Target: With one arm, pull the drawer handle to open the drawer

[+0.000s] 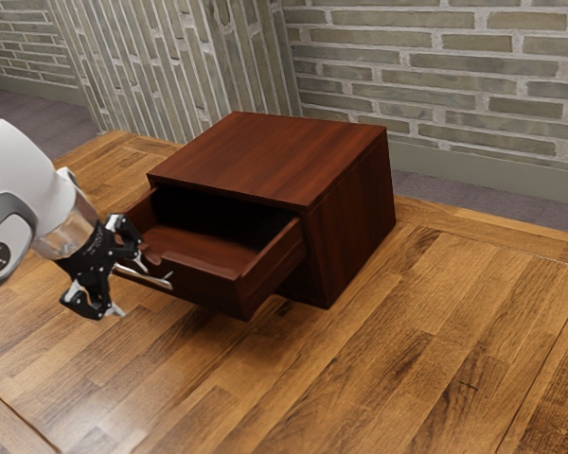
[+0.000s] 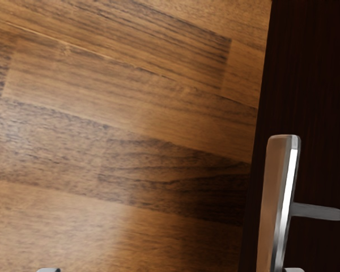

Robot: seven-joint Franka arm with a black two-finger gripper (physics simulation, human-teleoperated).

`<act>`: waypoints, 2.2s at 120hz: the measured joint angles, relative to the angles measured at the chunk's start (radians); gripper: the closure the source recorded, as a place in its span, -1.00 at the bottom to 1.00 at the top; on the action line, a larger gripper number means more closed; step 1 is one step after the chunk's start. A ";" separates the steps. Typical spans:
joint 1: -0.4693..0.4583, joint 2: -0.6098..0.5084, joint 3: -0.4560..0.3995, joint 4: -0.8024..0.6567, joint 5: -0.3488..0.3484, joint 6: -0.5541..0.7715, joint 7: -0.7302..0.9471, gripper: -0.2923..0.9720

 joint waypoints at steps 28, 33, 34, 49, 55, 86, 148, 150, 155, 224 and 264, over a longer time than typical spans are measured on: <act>0.000 -0.021 -0.001 -0.022 0.012 -0.018 -0.026 -0.22; 0.000 -0.028 0.000 -0.027 0.012 -0.021 -0.030 -0.22; 0.000 -0.029 0.000 -0.027 0.012 -0.021 -0.031 -0.22; 0.000 -0.048 0.000 -0.043 0.013 -0.028 -0.042 -0.22; 0.000 -0.053 0.000 -0.047 0.013 -0.029 -0.046 -0.22; 0.000 -0.082 0.000 -0.070 0.014 -0.034 -0.063 -0.22; -0.001 -0.091 0.000 -0.075 0.020 -0.046 -0.090 -0.22; -0.001 -0.091 0.000 -0.075 0.020 -0.046 -0.091 -0.22; -0.001 -0.091 0.000 -0.075 0.021 -0.046 -0.092 -0.23; 0.000 -0.090 -0.024 -0.061 0.026 -0.054 -0.103 -0.20; -0.001 -0.087 -0.032 -0.043 0.028 -0.072 -0.105 -0.04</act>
